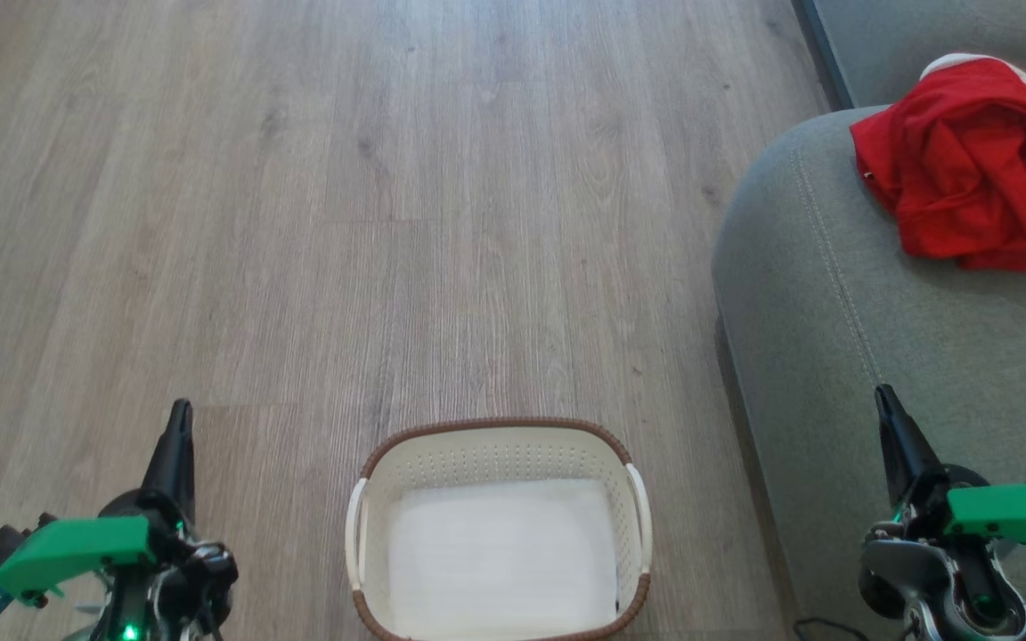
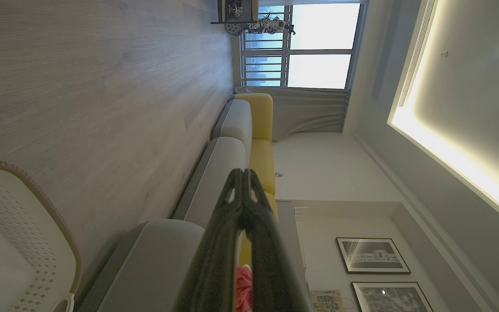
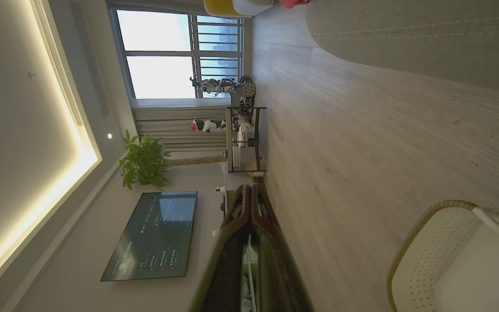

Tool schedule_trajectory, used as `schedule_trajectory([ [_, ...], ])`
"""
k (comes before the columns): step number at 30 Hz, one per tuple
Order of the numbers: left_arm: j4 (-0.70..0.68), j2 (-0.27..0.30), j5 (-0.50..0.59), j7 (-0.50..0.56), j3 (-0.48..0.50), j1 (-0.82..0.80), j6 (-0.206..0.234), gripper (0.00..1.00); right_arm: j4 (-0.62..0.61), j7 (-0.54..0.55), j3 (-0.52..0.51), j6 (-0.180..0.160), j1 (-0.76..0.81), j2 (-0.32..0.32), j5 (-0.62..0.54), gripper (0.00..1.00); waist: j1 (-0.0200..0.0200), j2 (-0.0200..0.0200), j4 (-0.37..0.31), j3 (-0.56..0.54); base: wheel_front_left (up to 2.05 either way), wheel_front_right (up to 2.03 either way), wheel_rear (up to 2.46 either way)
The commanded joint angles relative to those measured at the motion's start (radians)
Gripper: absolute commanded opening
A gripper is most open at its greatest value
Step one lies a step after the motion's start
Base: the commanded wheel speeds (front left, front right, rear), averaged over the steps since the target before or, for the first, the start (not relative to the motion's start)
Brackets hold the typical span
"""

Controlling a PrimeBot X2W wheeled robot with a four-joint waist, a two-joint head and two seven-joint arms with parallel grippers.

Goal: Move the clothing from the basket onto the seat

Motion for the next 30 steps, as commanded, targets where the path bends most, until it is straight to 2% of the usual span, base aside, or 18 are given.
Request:
schedule_trajectory([
  [1, -0.036, 0.006, -0.004, 0.006, 0.035, -0.049, -0.007, 0.0, -0.038, 0.004, 0.017, 0.0, -0.05, -0.014, 0.006, 0.0, 0.0, 0.0, 0.0, 0.0, 0.0, 0.0, 0.0],
  [30, -0.036, 0.004, -0.003, 0.007, 0.037, -0.049, -0.007, 0.0, -0.038, 0.004, 0.017, 0.0, -0.05, -0.014, 0.006, 0.0, 0.0, 0.0, 0.0, 0.0, 0.0, 0.0, 0.0],
])
